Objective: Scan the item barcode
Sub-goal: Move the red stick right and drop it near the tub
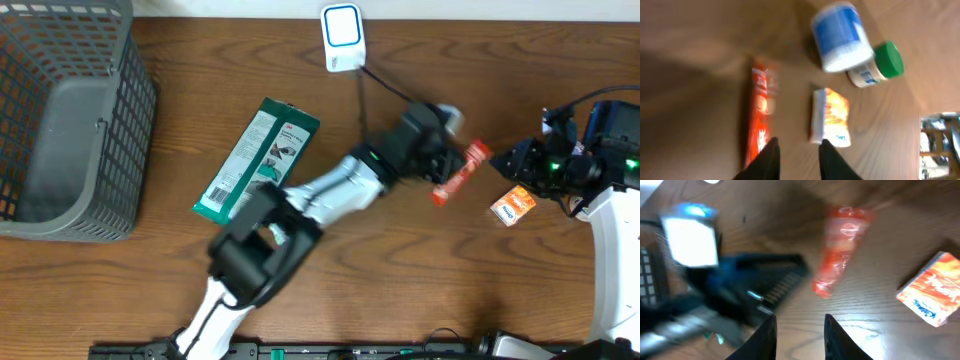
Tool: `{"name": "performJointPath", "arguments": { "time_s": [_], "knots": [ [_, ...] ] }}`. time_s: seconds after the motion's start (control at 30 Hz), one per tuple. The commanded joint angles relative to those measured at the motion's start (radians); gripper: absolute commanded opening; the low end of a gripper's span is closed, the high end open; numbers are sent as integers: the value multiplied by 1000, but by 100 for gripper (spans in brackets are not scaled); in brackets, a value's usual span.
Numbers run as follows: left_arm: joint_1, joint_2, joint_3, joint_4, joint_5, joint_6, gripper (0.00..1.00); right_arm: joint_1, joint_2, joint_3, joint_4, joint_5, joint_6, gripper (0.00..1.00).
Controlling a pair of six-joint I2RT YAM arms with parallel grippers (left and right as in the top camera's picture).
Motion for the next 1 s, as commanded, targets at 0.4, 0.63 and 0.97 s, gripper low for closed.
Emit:
{"name": "performJointPath", "arguments": {
  "time_s": [0.4, 0.63, 0.97],
  "knots": [
    [-1, -306, 1, -345, -382, 159, 70, 47, -5, -19, -23, 34, -47, 73],
    [197, -607, 1, -857, -476, 158, 72, 255, -3, -29, -10, 35, -117, 71],
    [585, -765, -1, -1323, -452, 159, 34, 702, 137, -29, 213, 81, 74, 24]
  ]
}}
